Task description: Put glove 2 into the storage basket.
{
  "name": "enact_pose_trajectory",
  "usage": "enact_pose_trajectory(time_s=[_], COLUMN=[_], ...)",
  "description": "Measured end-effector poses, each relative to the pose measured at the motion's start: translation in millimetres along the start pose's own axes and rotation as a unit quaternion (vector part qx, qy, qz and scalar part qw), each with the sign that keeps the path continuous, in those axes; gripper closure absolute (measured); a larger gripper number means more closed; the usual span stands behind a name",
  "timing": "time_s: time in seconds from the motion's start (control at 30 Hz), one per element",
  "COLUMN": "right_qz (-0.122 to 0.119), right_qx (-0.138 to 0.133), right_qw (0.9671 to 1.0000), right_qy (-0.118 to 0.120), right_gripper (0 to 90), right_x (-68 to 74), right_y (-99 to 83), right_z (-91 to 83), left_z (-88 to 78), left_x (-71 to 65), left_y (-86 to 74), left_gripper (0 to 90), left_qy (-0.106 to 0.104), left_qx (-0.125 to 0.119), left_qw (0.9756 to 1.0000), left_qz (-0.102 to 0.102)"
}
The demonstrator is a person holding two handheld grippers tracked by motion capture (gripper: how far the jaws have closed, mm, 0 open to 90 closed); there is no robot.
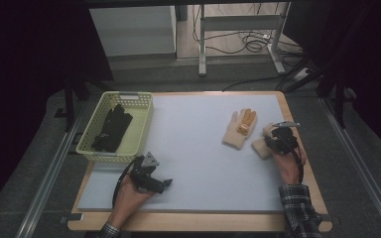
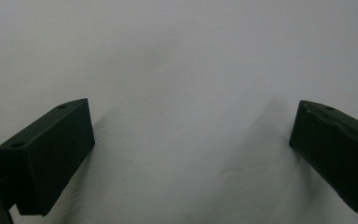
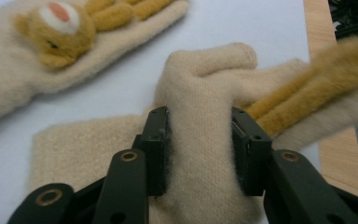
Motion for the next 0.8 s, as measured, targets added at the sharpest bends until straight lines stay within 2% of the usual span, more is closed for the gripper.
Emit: enact_pose_trajectory(time_s=[0.1,0.27,0.43,0.57,0.8], right_qz=[-0.007,-0.032,-0.044,-0.049,-0.076], right_qx=[-0.011,-0.023,-0.041,-0.055,-0.074], right_qw=[0.9999,0.9992,0.998,0.9961,0.9895], right_qy=[0.005,0.008,0.021,0.048,0.099], right_gripper=[67.0,81.6,82.7,82.8,82.6], right_x=[1.9,7.6,12.5,20.5,50.6], right_y=[-0.1,0.6,2.4,5.5,12.9], right_z=[-6.5,-21.9,-40.9,-58.5,-83.4], left_z=[0.0,0.0,0.0,0.0,0.0], left_x=[0.0,0.0,0.0,0.0,0.2], left_y=[0.0,0.0,0.0,0.0,0.0], left_gripper=[0.0,0.0,0.0,0.0,0.0], left_qy=[0.0,0.0,0.0,0.0,0.001], left_qx=[0.0,0.0,0.0,0.0,0.0], left_qw=[1.0,1.0,1.0,1.0,1.0], left_qz=[0.0,0.0,0.0,0.0,0.001])
Point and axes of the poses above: each handheld gripper's, and its own axes: z roughly forward along the jaws, y roughly out of its top, x roughly to its left, the point moved 5 cm from there along z, roughly forward along the jaws, and after that the axes turned 10 degrees about x, right-handed, at the moved point
